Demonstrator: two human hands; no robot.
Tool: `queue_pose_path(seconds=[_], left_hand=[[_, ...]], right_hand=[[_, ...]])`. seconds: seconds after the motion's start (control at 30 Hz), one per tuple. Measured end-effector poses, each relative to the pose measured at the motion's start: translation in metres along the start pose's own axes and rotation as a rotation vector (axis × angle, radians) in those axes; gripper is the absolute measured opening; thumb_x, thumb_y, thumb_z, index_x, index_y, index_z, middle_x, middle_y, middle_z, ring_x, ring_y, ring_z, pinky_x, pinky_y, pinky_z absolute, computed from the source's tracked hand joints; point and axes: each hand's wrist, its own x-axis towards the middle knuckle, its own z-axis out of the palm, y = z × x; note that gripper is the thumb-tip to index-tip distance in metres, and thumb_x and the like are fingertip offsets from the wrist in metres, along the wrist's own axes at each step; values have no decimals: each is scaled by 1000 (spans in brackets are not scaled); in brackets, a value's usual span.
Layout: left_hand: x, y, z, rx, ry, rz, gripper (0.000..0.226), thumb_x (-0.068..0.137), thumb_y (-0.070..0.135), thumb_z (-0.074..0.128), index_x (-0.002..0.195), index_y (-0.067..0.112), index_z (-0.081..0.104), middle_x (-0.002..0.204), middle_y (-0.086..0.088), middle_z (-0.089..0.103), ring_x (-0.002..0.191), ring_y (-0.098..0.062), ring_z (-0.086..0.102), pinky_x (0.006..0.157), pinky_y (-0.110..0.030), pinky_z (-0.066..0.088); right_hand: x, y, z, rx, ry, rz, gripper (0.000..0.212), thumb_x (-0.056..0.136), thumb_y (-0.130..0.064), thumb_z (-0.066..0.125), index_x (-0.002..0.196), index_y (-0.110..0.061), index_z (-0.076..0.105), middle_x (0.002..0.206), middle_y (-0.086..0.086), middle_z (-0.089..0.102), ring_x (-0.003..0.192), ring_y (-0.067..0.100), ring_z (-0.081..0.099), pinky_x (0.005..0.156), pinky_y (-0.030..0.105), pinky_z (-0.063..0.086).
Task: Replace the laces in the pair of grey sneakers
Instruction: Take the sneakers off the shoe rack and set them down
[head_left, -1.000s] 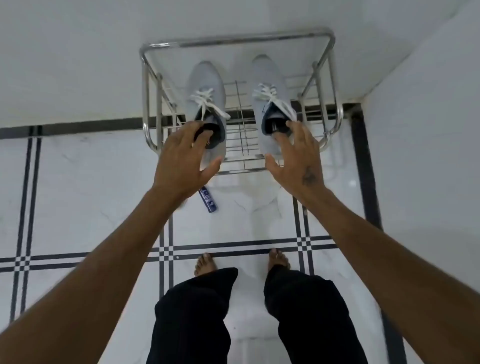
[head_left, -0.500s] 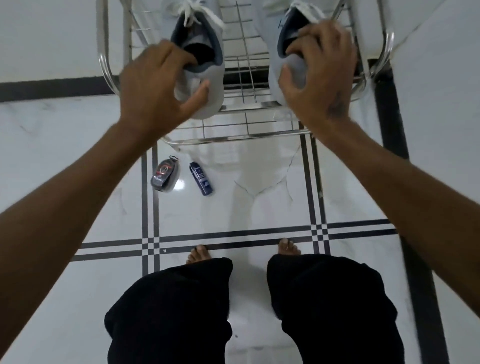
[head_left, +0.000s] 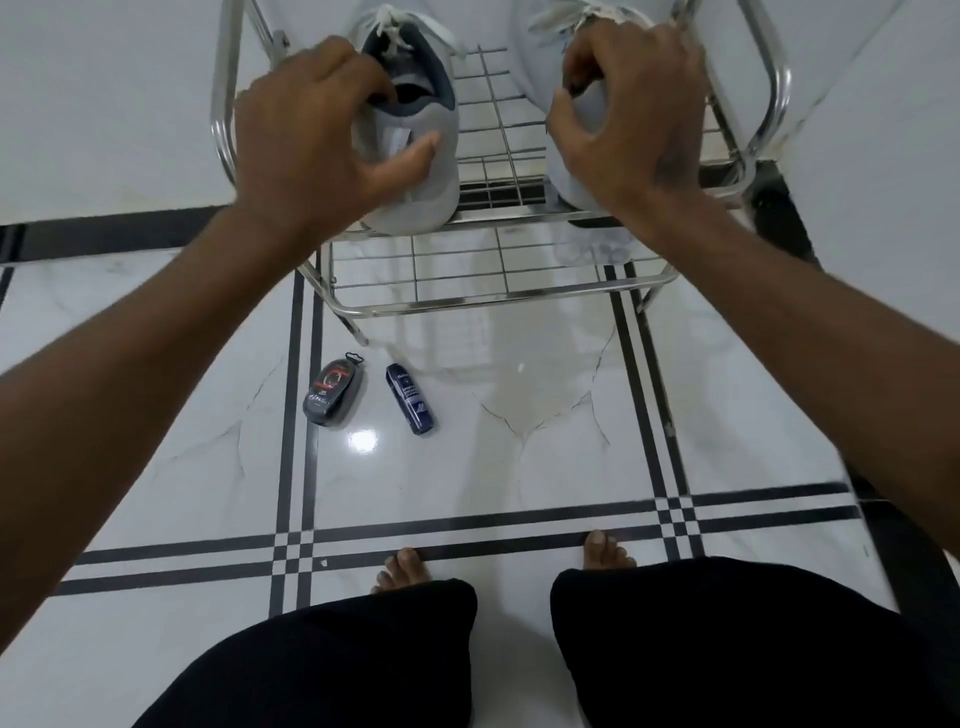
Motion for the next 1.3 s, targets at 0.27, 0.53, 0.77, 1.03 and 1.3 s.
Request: queue_pose_path(seconds=[0.27, 0.53, 0.77, 1.03, 1.3], left_hand=[[-17, 15, 5, -118, -164, -168, 81, 71, 58, 74, 131, 12, 45, 145, -12, 38, 122, -29, 50, 87, -39, 50], [-8, 28, 9, -137, -164, -280, 68, 68, 36, 86, 117, 7, 48, 119, -10, 57, 100, -28, 57, 71, -32, 41], [-14, 49, -9, -153, -130, -258, 79, 68, 36, 87, 132, 11, 46, 133, -6, 57, 110, -29, 60, 83, -44, 52], [-51, 76, -61, -94, -69, -125, 62, 67, 50, 84, 101, 10, 52, 97, -4, 61, 73, -24, 57, 57, -33, 42], [-130, 92, -95, -32, -192, 32, 62, 68, 59, 77, 93, 5, 59, 81, -7, 64, 56, -21, 54, 50, -18, 25]], right_hand=[[-16, 13, -6, 31, -150, 245, 47, 84, -51, 60, 118, -18, 56, 158, 14, 26, 143, 30, 33, 103, 36, 43], [-7, 16, -14, 195, -203, 340, 36, 78, -46, 77, 100, -21, 64, 106, 3, 66, 100, 23, 61, 82, 35, 50], [-24, 7, -43, 286, -69, 283, 28, 78, -40, 79, 93, -25, 60, 95, -4, 63, 88, 17, 59, 73, 32, 49], [-95, -4, -103, 449, 9, 269, 36, 77, -37, 83, 88, -19, 54, 94, -4, 61, 85, 15, 61, 65, 35, 54], [-203, 12, -144, 500, -145, 228, 38, 79, -33, 84, 102, -13, 63, 109, -3, 66, 93, 11, 66, 71, 30, 59]])
